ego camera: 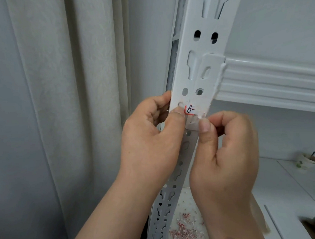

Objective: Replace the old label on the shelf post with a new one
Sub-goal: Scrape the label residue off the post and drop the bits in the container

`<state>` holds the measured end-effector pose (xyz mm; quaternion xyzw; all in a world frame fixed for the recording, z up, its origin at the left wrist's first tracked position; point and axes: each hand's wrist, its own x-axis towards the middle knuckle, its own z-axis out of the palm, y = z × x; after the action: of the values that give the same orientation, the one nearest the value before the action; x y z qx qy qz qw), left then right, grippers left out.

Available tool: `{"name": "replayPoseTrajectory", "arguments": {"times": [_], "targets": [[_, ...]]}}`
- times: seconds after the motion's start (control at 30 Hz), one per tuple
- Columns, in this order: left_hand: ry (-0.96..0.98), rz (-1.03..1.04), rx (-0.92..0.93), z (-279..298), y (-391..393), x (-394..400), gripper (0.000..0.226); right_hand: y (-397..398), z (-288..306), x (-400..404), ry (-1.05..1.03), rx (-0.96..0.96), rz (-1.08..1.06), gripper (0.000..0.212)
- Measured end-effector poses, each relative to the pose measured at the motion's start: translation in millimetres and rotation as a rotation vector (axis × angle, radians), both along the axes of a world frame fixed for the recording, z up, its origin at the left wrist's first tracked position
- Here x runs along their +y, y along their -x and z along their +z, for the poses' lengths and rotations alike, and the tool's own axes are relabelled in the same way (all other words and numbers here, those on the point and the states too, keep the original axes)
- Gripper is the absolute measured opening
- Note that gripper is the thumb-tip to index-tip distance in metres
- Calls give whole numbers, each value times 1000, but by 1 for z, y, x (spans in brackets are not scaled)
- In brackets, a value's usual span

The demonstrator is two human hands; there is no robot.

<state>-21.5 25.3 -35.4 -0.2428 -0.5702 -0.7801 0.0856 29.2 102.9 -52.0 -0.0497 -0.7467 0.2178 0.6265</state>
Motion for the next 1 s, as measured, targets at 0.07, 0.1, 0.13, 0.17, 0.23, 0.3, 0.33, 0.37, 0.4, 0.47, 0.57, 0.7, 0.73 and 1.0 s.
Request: {"name": "replayPoseTrajectory", "arguments": {"times": [0.07, 0.1, 0.13, 0.17, 0.23, 0.3, 0.33, 0.37, 0.4, 0.47, 0.57, 0.7, 0.73, 1.0], "targets": [[-4, -5, -2, -1, 0, 0, 20, -4, -1, 0, 38, 38, -4, 8], [-9, -8, -4, -1, 0, 1, 20, -6, -1, 0, 53, 56, -1, 7], [-16, -10, -6, -1, 0, 1, 20, -6, 0, 0, 63, 68, 4, 7], [-22, -9, -8, -1, 1, 1, 21, -6, 2, 0, 67, 71, 8, 7], [-26, -8, -10, -1, 1, 1, 21, -4, 5, -1, 53, 52, 13, 8], [-18, -6, -6, -1, 0, 1, 20, -1, 7, -3, 20, 27, 4, 10], [-13, -5, -3, -1, 0, 1, 20, 0, 7, -3, 11, 24, -3, 9], [-10, -3, -2, 0, -1, 0, 20, 2, 7, -3, 5, 27, -10, 6], [-6, -3, 0, 0, -1, 0, 20, 3, 6, -2, -1, 33, -17, 4], [-1, 0, 1, 0, -1, 0, 20, 4, 4, -1, -18, 43, -29, 2], [0, 3, 5, -1, 0, 0, 22, 3, 1, 1, -18, 41, -27, 3], [8, -4, 14, -1, 0, 0, 25, -2, -6, 2, 57, 33, 10, 7], [8, -10, 18, -2, -1, 0, 24, -4, -8, 3, 90, 30, 28, 7], [79, 258, 23, -42, -19, 6, 47, -6, -35, 8, 287, -70, 142, 11]]}}
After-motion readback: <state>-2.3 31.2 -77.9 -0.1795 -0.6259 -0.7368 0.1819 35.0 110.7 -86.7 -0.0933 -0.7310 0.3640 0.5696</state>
